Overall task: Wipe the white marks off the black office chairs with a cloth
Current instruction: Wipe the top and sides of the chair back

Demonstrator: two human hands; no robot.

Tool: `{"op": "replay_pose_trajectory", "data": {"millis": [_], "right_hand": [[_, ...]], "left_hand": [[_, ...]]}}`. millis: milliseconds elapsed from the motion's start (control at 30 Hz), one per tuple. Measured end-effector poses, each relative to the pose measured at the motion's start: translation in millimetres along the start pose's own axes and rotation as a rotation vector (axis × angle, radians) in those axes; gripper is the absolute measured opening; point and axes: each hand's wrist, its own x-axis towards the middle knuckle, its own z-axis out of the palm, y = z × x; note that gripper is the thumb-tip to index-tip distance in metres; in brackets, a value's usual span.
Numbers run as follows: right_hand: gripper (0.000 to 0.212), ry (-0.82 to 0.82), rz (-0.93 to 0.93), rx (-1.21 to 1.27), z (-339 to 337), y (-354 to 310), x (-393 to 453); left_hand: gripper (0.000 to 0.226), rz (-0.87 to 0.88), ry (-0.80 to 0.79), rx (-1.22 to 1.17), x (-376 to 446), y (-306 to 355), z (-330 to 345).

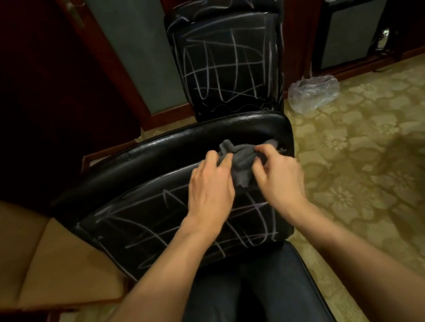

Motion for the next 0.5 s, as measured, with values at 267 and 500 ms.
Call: {"op": "replay_pose_trajectory", "data": {"millis": [267, 500], "right_hand": [[0.031, -0.149, -0.167, -0.11, 23.0, -48.5, -4.4], [0.029, 0.048, 0.038, -0.196, -28.7, 10.4, -0.2]], "left_hand": [[0.029, -0.167, 0.143, -0.045, -25.2, -45.7, -14.5], [0.03, -0.01, 0.1, -0.166, 5.8, 28.7, 26.4]]}}
